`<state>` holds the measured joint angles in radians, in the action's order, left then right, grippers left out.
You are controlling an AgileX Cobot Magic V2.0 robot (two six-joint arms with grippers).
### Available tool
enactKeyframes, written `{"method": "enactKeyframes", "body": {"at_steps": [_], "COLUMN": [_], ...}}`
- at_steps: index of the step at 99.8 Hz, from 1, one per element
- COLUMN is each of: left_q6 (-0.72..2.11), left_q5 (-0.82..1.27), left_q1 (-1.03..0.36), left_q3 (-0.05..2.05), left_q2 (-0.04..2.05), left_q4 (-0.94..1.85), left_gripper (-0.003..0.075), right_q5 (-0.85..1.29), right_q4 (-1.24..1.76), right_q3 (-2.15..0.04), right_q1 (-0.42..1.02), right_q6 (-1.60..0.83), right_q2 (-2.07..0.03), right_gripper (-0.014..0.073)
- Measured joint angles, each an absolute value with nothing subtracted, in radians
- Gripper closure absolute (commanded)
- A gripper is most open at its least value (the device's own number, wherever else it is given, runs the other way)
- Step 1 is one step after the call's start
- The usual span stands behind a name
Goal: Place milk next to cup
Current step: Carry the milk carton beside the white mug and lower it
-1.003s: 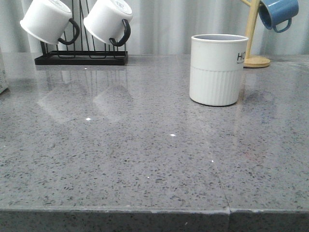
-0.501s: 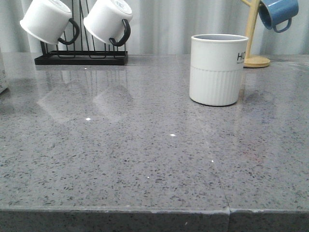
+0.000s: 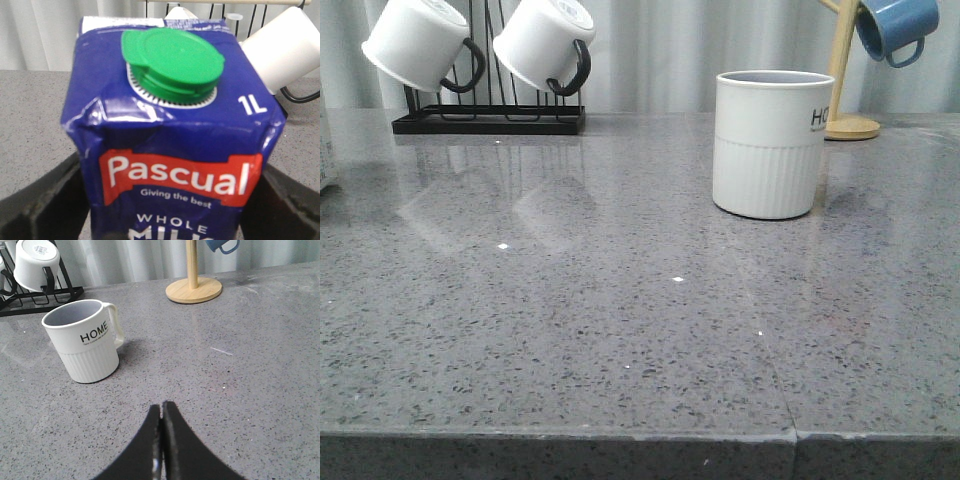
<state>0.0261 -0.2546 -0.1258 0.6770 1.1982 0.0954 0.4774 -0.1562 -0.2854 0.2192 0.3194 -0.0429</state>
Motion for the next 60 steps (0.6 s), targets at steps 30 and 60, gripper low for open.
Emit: {"method": "enactKeyframes", "body": {"at_steps": [30, 60], "left_q6": [0.026, 0.026], "left_q5": [-0.255, -0.279], "left_q1": [-0.356, -0.583], "left_q3": [0.785, 0.935], "left_q2": [1.228, 1.416], "left_q4": [0.097, 0.097], "left_gripper": [0.0339, 0.0339], "right_q5": [0.478, 0.478], "right_q4": [-0.156, -0.156], "right_q3": [-0.285, -0.285], "right_q1": [0.219, 0.219], "right_q6": [0.319, 0.319], "right_q2": [-0.043, -0.043], "right_gripper": [0.0660, 0.0660]}}
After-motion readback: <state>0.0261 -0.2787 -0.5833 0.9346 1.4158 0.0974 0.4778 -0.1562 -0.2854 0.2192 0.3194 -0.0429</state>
